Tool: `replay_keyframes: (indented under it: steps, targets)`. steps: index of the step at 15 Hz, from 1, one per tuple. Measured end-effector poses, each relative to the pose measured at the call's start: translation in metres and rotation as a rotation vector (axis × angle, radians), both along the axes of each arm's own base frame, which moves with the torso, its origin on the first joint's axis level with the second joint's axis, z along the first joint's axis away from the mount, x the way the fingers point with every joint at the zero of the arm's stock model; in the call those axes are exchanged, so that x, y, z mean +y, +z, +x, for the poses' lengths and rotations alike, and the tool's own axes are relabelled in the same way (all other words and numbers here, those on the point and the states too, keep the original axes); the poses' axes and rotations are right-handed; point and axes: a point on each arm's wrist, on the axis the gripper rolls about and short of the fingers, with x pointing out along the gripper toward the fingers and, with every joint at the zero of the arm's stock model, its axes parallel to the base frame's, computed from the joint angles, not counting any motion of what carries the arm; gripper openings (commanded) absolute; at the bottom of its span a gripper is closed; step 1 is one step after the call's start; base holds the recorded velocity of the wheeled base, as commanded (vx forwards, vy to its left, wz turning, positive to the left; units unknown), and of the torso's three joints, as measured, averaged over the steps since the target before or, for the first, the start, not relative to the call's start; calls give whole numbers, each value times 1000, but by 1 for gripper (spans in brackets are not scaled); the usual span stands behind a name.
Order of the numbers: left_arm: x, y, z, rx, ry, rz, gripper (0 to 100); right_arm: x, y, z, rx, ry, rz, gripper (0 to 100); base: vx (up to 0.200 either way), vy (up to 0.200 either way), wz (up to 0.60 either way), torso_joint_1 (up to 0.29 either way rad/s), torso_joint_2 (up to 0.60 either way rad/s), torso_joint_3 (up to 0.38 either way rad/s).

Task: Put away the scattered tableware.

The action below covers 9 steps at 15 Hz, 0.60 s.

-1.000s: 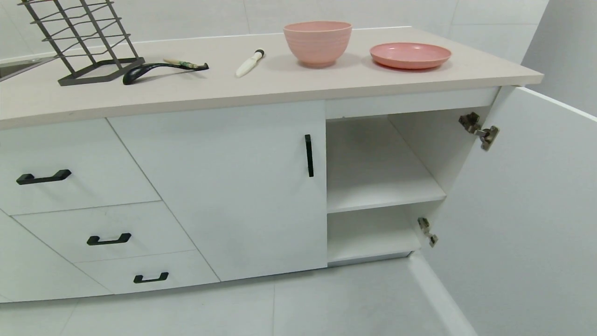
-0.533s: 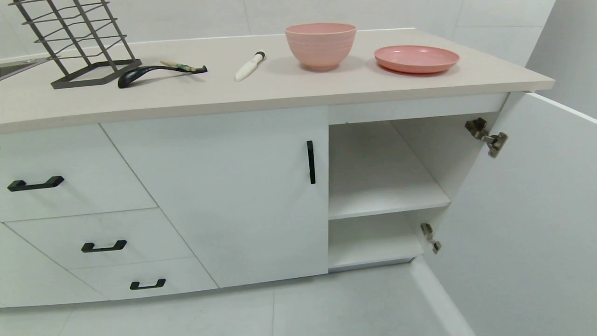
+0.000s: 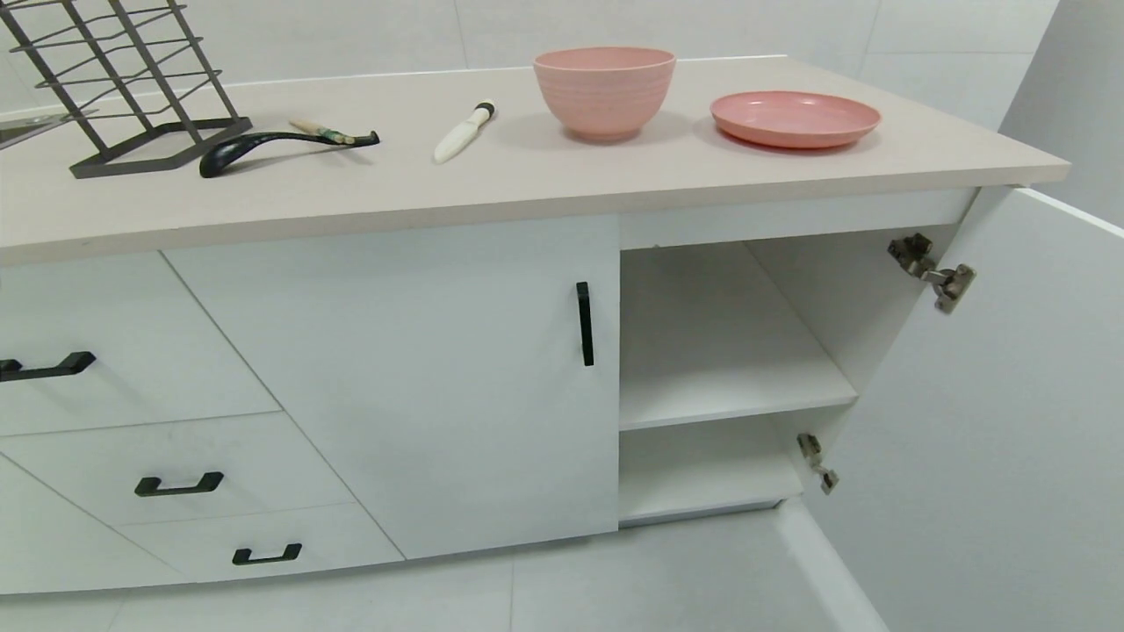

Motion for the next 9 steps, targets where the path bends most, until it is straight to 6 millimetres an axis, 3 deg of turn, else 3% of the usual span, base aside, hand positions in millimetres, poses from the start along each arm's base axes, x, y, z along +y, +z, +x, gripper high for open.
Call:
replay_keyframes:
  steps: [7,9]
  targets:
    - [0,1,0,-2,1,-4,100,0,0,0,0,0,0,100,0,0,0,0,0,0]
    - [0,1,0,-3,7,-5,100,0,0,0,0,0,0,100,200,0,0,2,5,2]
